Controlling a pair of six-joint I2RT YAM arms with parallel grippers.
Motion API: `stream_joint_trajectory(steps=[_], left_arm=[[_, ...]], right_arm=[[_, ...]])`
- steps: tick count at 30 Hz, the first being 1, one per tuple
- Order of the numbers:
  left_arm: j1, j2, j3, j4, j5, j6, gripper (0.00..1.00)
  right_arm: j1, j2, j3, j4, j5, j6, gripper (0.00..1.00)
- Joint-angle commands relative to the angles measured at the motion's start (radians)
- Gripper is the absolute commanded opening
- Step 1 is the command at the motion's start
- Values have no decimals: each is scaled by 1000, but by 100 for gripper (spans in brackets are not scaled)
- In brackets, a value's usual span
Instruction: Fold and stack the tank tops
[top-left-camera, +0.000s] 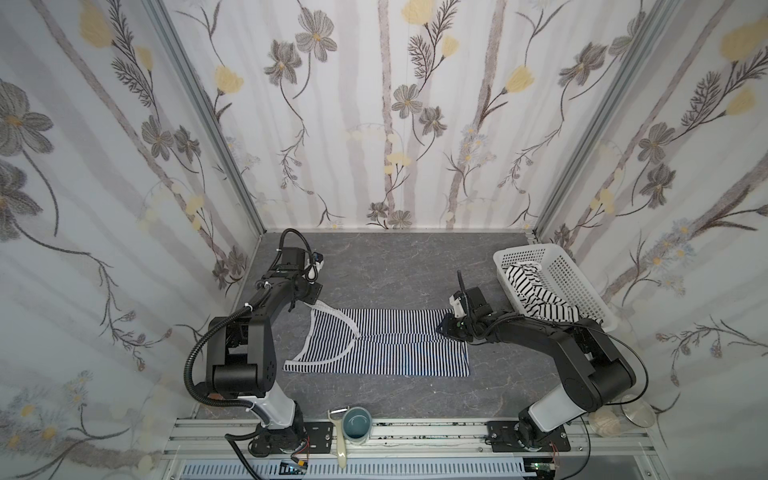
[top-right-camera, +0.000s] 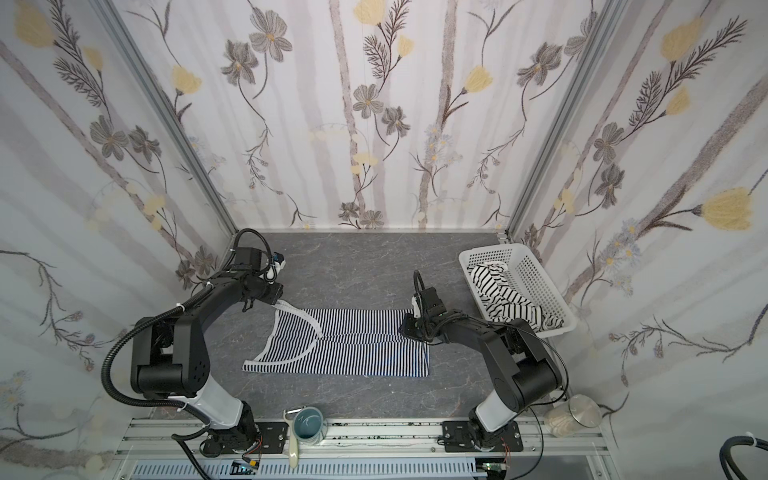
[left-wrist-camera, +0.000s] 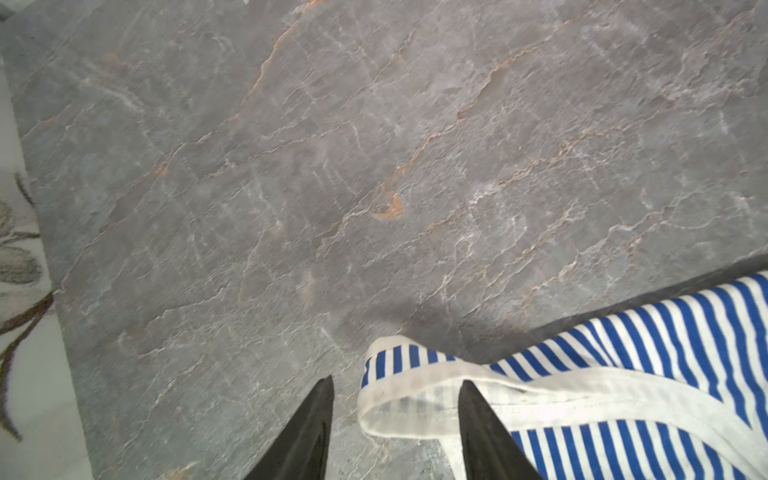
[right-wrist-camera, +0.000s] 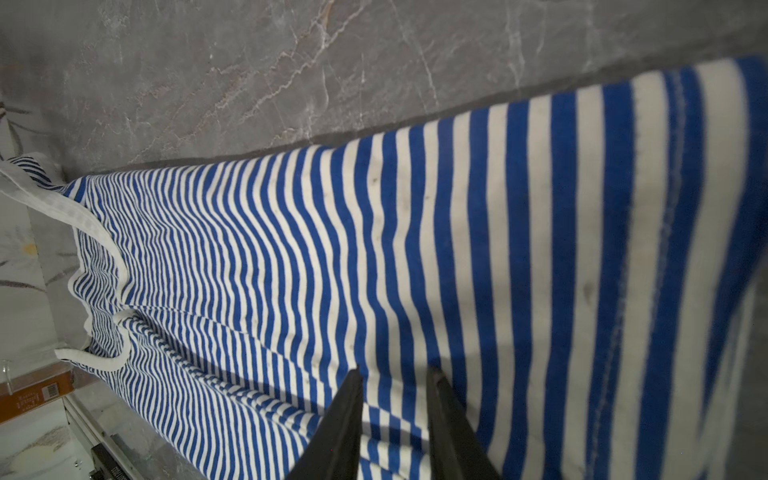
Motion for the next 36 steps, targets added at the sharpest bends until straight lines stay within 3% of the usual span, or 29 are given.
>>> stream_joint_trajectory(steps=[1, 15, 31, 33, 36], left_arm=[[35, -11, -17, 2, -14, 36, 51], [78, -22, -55, -1, 41, 68, 46], [91, 66, -39, 25, 35, 59, 32], [94, 69, -40, 28, 36, 57, 29], [97, 64, -43, 30, 41, 56, 18]], right_arm=[[3, 18, -2, 20, 4, 9, 29], [4, 18, -11, 12, 19, 24, 29], [3, -10, -27, 1, 31, 32, 29], [3, -10, -30, 1, 32, 34, 29], [1, -13, -33, 1, 33, 38, 28]])
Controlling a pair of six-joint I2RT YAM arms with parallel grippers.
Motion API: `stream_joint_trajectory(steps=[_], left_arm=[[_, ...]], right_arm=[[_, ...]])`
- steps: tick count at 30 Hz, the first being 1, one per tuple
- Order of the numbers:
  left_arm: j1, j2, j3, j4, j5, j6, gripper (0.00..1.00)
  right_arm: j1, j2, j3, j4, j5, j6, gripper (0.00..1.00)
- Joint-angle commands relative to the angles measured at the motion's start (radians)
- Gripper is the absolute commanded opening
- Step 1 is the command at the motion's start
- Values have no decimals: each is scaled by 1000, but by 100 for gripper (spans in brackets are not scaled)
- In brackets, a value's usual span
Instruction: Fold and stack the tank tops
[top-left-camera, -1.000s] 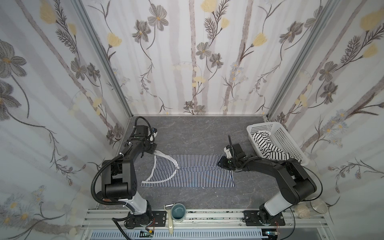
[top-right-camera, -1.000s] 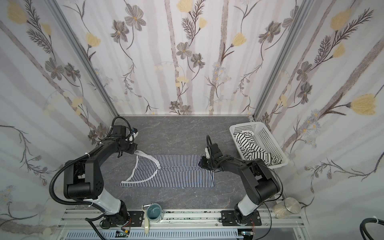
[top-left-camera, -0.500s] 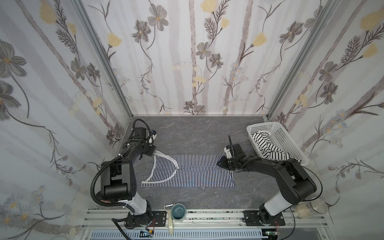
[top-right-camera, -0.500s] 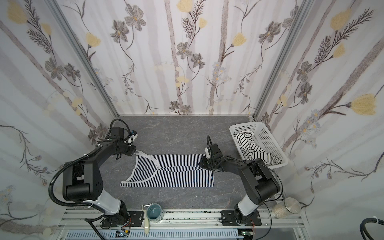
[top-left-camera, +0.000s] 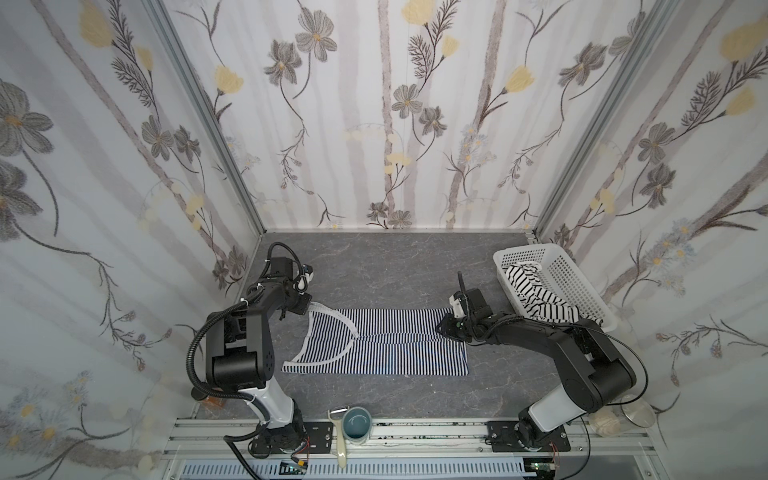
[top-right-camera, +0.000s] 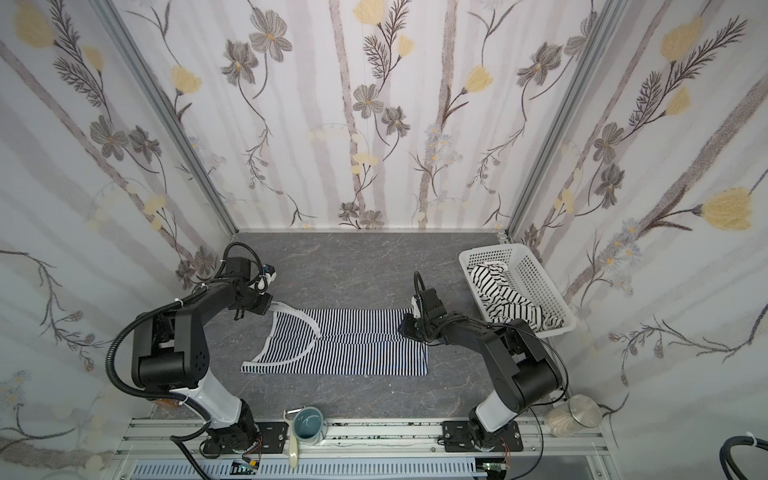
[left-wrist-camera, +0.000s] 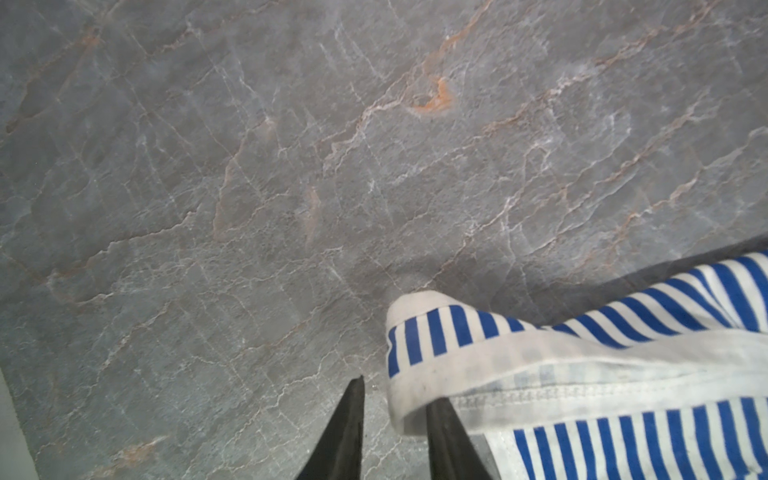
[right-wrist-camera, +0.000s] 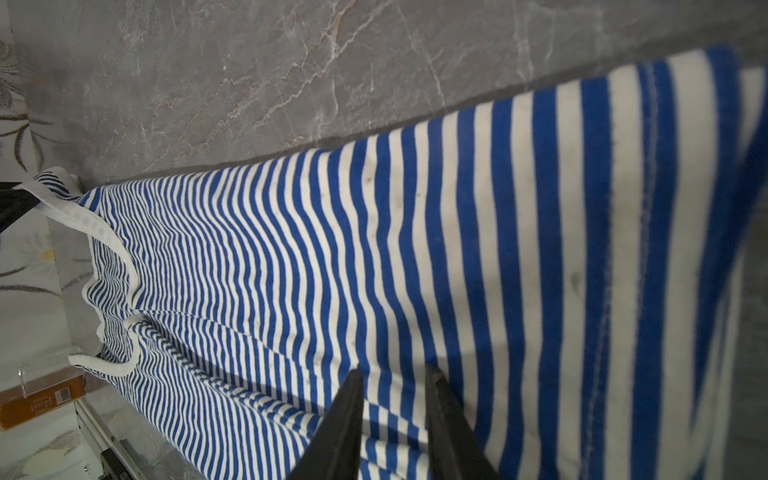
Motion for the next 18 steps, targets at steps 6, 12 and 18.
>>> stream_joint_trajectory(steps=[6, 12, 18], left_arm=[[6, -56, -16, 22, 4, 5, 0], [6, -120, -57, 22, -16, 13, 0], [7, -173, -120, 29, -27, 17, 4]], right_arm=[[-5, -5, -10, -48, 35, 14, 27], [-6, -8, -13, -54, 39, 20, 27], [-9, -19, -22, -57, 40, 22, 27]])
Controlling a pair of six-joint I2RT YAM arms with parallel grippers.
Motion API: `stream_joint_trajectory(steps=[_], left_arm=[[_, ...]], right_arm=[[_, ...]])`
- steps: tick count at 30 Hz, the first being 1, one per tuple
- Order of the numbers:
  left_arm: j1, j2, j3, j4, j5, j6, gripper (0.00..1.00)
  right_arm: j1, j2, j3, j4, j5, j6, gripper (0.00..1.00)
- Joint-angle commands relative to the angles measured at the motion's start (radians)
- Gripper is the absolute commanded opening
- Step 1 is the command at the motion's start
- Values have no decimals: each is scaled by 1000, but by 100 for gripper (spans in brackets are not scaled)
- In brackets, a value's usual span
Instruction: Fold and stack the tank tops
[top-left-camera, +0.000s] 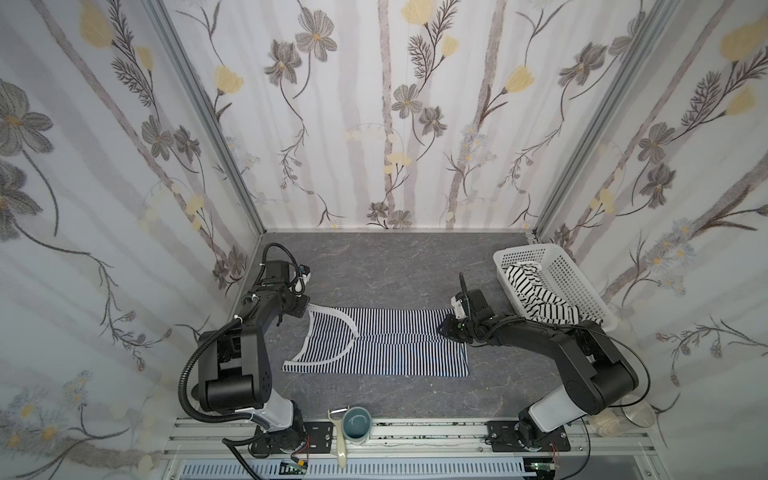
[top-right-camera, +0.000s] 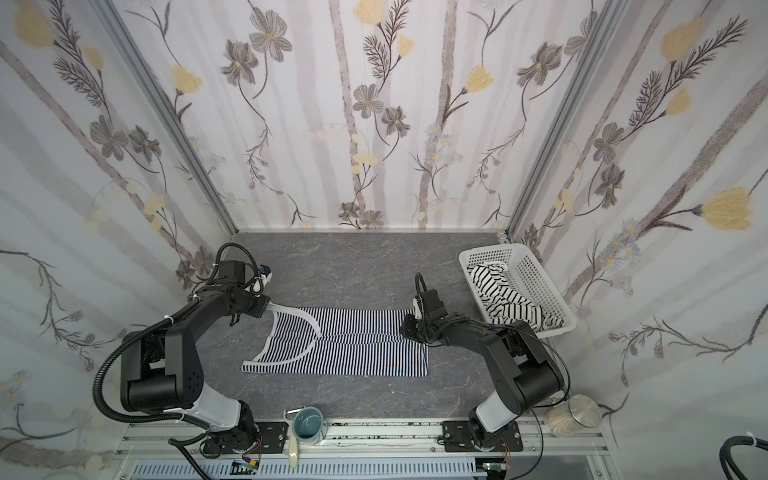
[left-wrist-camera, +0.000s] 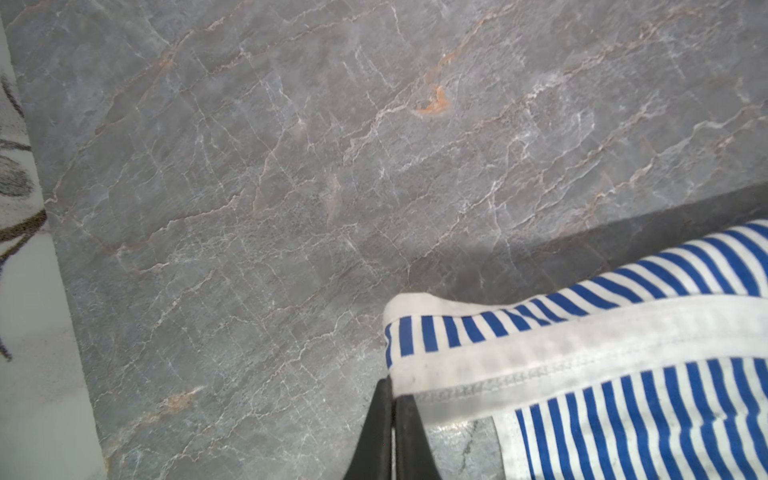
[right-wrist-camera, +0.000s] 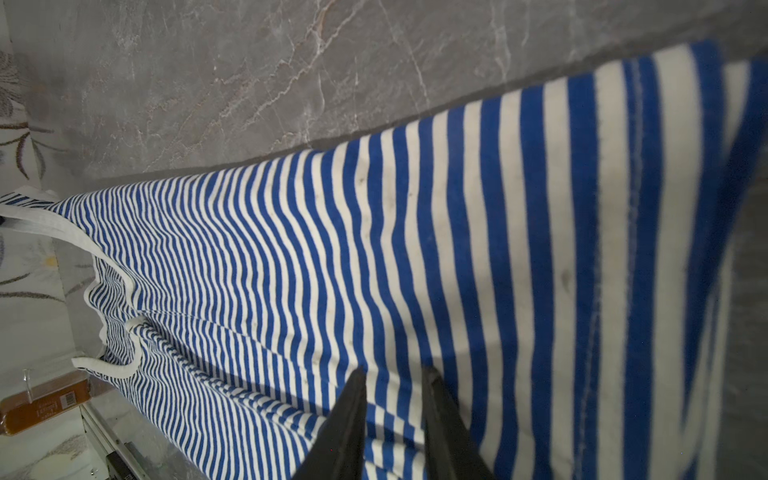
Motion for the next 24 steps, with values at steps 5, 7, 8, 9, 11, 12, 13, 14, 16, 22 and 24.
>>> stream_joint_trajectory(steps=[5, 7, 8, 9, 11, 12, 13, 14, 16, 22, 24], left_arm=[[2, -48, -65, 29, -2, -1, 5], [3, -57, -80, 37, -3, -2, 5], [4, -59, -87, 41, -4, -2, 4], [3, -60, -91, 45, -5, -2, 3], [4, -60, -101, 60, -14, -6, 3], [4, -58, -104, 65, -19, -8, 3], [5, -56, -109, 70, -23, -9, 3], [6, -56, -115, 76, -27, -9, 3], [7, -57, -127, 83, -31, -9, 2], [6, -61, -154, 100, -36, -11, 4], [7, -63, -162, 106, -38, -12, 5]], right_arm=[[-1, -5, -7, -55, 37, 5, 27], [-3, -9, -9, -56, 39, 6, 27], [-3, -9, -10, -56, 40, 3, 27], [-4, -5, -10, -56, 43, 3, 27], [-4, 0, -10, -55, 41, -1, 27], [-4, 3, -10, -54, 40, -3, 27], [-5, 5, -10, -55, 39, -5, 27], [-6, 6, -11, -55, 39, -8, 27], [-14, 8, -13, -55, 38, -12, 27], [-27, 7, -15, -56, 31, -20, 27], [-30, 6, -13, -58, 31, -23, 27]])
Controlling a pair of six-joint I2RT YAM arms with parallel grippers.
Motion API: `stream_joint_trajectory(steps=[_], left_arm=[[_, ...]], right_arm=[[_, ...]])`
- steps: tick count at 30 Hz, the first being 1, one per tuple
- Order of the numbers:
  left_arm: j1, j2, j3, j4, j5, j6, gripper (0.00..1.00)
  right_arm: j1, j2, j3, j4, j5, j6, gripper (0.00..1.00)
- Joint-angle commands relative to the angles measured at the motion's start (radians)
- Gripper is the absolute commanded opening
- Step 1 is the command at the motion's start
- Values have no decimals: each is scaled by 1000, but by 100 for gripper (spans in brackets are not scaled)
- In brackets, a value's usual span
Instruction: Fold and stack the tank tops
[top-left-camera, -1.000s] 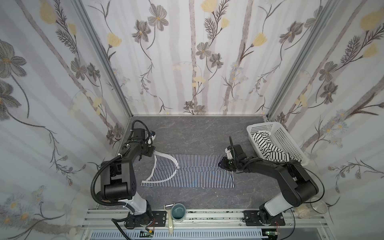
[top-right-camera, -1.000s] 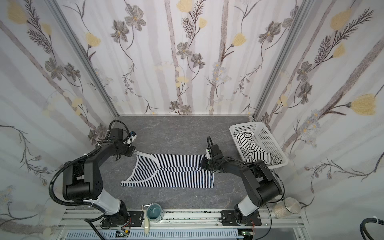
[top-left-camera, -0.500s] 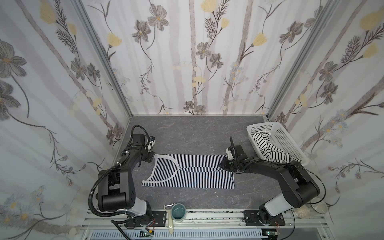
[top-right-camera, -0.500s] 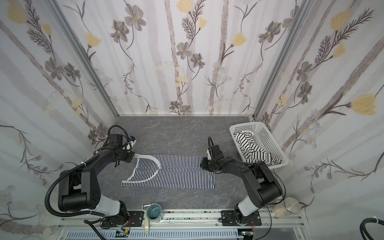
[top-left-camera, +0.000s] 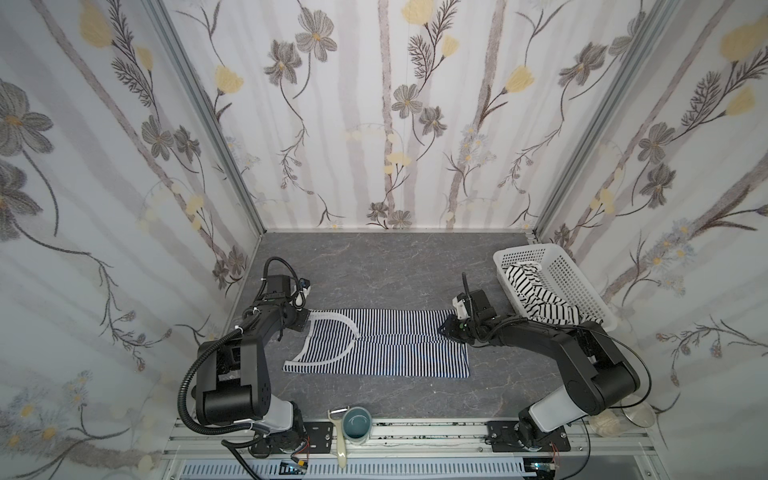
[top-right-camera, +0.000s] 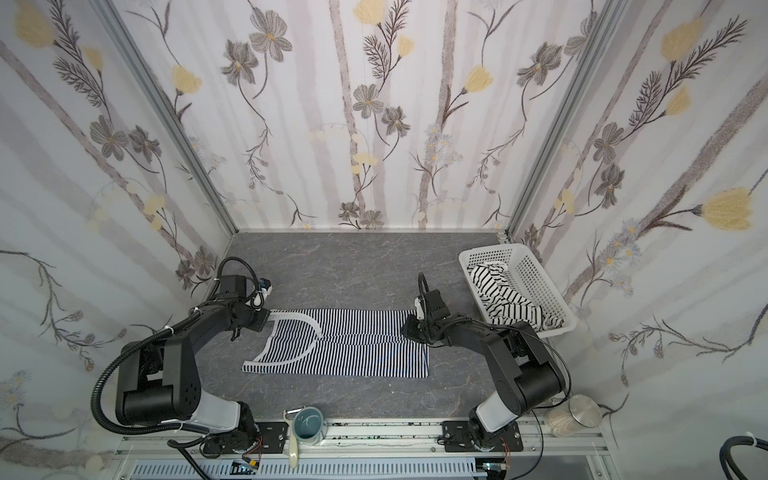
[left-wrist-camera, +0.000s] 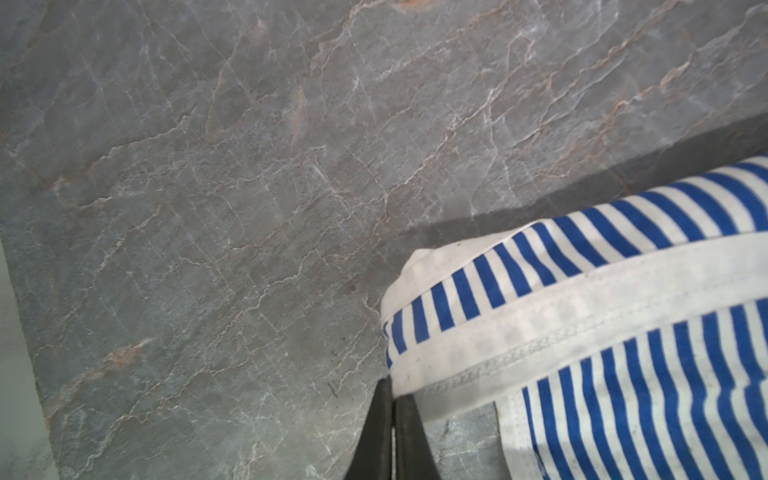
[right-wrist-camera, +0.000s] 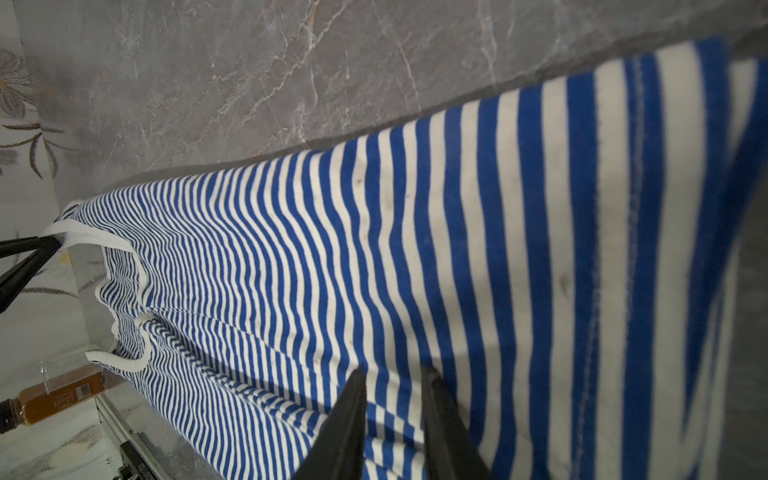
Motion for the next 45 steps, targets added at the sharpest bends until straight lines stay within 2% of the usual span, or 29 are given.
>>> stream_joint_trajectory(steps=[1, 5, 8, 13, 20, 23, 27, 31, 35, 40, 45], left_arm=[[3, -9, -12, 32, -16, -6, 5], [2, -14, -24, 39, -15, -14, 6], [3, -29, -37, 44, -16, -21, 12], [3, -102, -80, 43, -12, -25, 37], [3, -236, -125, 33, -31, -27, 41], [2, -258, -99, 22, 23, -49, 42], [-34, -177, -29, 21, 124, -85, 37], [-90, -27, 87, 23, 205, -144, 21], [-158, 93, 155, 25, 226, -155, 8], [-203, 150, 155, 33, 246, -150, 0], [-213, 146, 109, 34, 251, -137, 0]], right_arm=[[-3, 8, -4, -59, 63, -13, 27], [-4, 10, -3, -61, 61, -15, 27], [-4, 11, -2, -63, 61, -17, 27], [-5, 11, -4, -58, 61, -14, 27], [-4, 22, -7, -45, 53, -11, 27], [-5, 26, -5, -40, 50, -10, 27], [-6, 29, 2, -43, 52, -12, 27], [-5, 30, 9, -43, 55, -7, 27], [-5, 27, 13, -43, 56, -1, 27], [-5, 21, 10, -46, 60, 0, 27], [-5, 21, 6, -46, 63, 1, 27]])
